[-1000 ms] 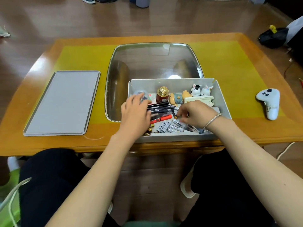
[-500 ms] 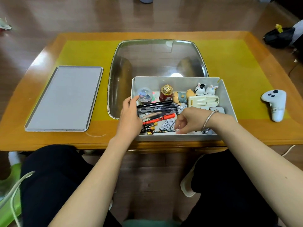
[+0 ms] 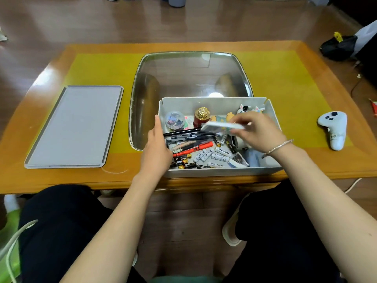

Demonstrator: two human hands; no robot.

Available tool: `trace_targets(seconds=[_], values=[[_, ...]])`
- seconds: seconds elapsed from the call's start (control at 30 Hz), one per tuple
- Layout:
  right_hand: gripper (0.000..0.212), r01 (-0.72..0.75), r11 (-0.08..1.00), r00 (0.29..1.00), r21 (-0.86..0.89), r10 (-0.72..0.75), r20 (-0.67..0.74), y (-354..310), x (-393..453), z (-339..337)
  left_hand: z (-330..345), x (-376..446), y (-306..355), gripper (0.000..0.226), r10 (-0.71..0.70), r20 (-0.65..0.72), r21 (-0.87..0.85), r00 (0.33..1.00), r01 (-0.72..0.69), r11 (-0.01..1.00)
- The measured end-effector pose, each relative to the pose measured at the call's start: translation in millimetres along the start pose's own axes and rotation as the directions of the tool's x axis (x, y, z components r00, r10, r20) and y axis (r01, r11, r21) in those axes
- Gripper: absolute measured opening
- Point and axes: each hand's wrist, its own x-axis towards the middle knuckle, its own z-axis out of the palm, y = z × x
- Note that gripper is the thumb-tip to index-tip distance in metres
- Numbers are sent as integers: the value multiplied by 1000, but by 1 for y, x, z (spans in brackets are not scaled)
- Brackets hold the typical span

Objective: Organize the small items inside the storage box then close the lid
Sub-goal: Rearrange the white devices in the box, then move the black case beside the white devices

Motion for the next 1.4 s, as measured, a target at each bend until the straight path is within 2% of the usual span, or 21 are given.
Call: trace_targets(seconds=[0.07,0.13,0.2,0.3,0.33,0.43,0.5,0.67,0.73,0.83,0.93,1.07,1.23,1.4], values=[[22,-67,993,980,-94,48,-192,16,0,-10,0,0,0,101,-9,1,2,1000,9,1000],[25,-148,972,957,-180,96,-272,31,-1,-13,-1,0,1,101,-15,-5,-2,1000,15,1000],[29,-196,947,961,-254,135,-240,39,-2,-11,0,-1,1,100,-17,-14,-7,1000,17,1000],[44,-243,916,970,-319,223,-99,39,-6,-3,1,-1,1,98,-27,-26,-32,999,26,999],[46,-252,913,968,-322,233,-96,38,-7,-2,1,-1,1,97,-38,-22,-66,999,36,997],[47,-259,919,957,-298,202,-208,30,-10,-5,1,-1,1,92,-68,-11,-175,998,65,982],[41,-225,933,958,-280,160,-236,21,-10,-7,2,-3,1,89,-85,-22,-225,996,78,971],[15,-170,948,985,-269,159,-61,-6,-19,3,6,-9,5,84,-68,-60,-308,996,46,950],[17,-133,949,986,-287,155,57,-16,-23,11,7,-10,7,82,-62,-65,-328,996,37,944],[24,-14,980,980,-198,52,190,-37,-14,34,6,-11,7,79,-50,-47,-359,998,30,933],[29,64,982,977,-180,-25,211,-56,7,63,0,-8,2,67,-20,-34,-342,999,7,940],[36,80,939,959,-334,19,284,-61,30,90,-13,-2,-11,48,65,-17,-346,998,-67,936],[39,57,868,980,-494,46,195,-55,31,96,-10,-9,-14,46,81,-35,-377,996,-88,922],[34,106,857,969,-504,24,244,-56,30,92,-11,-12,-10,45,40,-47,-348,998,-54,936]])
